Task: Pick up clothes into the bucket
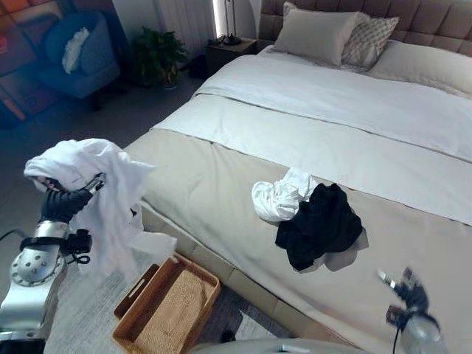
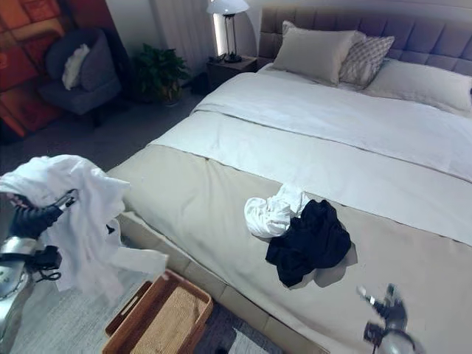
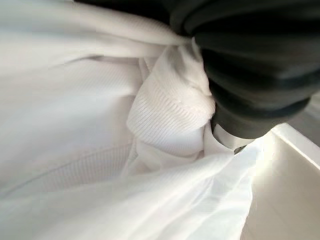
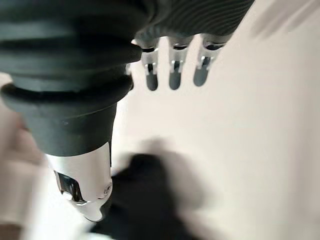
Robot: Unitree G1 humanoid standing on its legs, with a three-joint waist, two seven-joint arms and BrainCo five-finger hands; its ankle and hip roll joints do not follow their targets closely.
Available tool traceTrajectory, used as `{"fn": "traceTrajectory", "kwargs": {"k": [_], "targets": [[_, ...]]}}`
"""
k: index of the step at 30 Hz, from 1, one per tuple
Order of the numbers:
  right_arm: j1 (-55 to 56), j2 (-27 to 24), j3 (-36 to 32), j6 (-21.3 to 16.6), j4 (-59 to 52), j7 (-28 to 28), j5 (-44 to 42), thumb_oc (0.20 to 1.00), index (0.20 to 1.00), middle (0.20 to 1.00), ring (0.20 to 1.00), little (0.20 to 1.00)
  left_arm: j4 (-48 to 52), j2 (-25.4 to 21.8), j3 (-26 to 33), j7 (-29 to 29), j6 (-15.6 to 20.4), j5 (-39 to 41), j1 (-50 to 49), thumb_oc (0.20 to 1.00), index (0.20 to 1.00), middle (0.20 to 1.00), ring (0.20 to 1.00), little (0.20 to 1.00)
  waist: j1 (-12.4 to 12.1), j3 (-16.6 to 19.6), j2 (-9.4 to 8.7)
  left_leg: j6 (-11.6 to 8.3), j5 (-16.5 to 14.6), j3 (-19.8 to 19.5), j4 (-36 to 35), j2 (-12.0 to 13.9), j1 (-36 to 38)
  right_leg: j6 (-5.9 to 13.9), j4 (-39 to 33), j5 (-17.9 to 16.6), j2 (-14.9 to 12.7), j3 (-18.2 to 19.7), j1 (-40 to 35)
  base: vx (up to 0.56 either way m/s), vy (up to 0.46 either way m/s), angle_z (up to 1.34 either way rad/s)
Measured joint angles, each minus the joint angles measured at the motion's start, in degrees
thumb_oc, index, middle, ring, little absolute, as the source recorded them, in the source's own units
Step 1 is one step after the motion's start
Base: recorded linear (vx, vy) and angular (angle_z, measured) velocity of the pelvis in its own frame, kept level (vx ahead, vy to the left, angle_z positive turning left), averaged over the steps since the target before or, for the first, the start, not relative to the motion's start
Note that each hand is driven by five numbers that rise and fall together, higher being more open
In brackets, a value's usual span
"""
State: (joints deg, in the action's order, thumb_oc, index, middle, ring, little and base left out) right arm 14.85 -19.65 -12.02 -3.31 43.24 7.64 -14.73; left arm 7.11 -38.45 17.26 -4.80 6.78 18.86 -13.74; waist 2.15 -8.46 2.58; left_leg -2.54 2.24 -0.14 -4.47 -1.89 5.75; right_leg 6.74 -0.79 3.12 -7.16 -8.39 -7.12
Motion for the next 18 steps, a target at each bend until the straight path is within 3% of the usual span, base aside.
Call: {"fn": "traceTrajectory", "kwargs": {"k": [3,9,13,18], "targets": [[-1.85,-0.03,6.25,1.34,7.62,-1.6,3.63,1.0,1.0,1.0,1.0,1.0,-3.28,4.02,-0.41,-0.85,0.72,-0.06,-1.06,0.2,0.2,0.2,0.2,0.2,0.01,-1.75,0.0,0.1,0.09,-0.04,0.99,-0.04,-1.77,-0.04,1.78,0.38,-0.15,0.05,2.15,-0.14,0.017,0.0],[-4.21,-0.25,8.4,0.87,11.14,-2.26,8.72,1.0,1.0,1.0,1.0,1.0,-12.25,4.11,-2.8,-3.9,0.97,-6.86,0.32,0.2,0.2,0.2,0.2,0.2,0.18,-5.68,-0.84,0.01,0.03,-0.04,4.48,0.09,-8.01,-0.64,8.23,2.07,-0.34,0.42,10.03,-0.11,0.023,-0.01],[-7.51,-2.03,12.23,0.63,9.01,-2.07,11.87,1.0,1.0,1.0,1.0,1.0,-21.59,4.63,-5.42,-8.04,-0.3,-12.64,4.45,0.2,0.2,0.2,0.2,0.2,0.21,-12.64,-3.05,-0.35,-0.29,0.35,10.44,0.3,-16.8,-1.49,15.6,3.09,-0.69,1.72,19.62,-0.1,0.0,-0.05],[-8.39,-3.57,12.76,-1.58,5.04,-1.37,11.84,1.0,1.0,1.0,1.0,1.0,-28.11,4.42,-9.35,-13.14,-0.9,-17.16,10.09,0.2,0.2,0.2,0.2,0.2,-0.17,-16.63,-5.57,-0.79,-1.97,0.98,15.28,1.13,-22.83,-2.27,20.24,4.33,-0.17,3.01,26.11,-0.07,0.008,-0.09]]}}
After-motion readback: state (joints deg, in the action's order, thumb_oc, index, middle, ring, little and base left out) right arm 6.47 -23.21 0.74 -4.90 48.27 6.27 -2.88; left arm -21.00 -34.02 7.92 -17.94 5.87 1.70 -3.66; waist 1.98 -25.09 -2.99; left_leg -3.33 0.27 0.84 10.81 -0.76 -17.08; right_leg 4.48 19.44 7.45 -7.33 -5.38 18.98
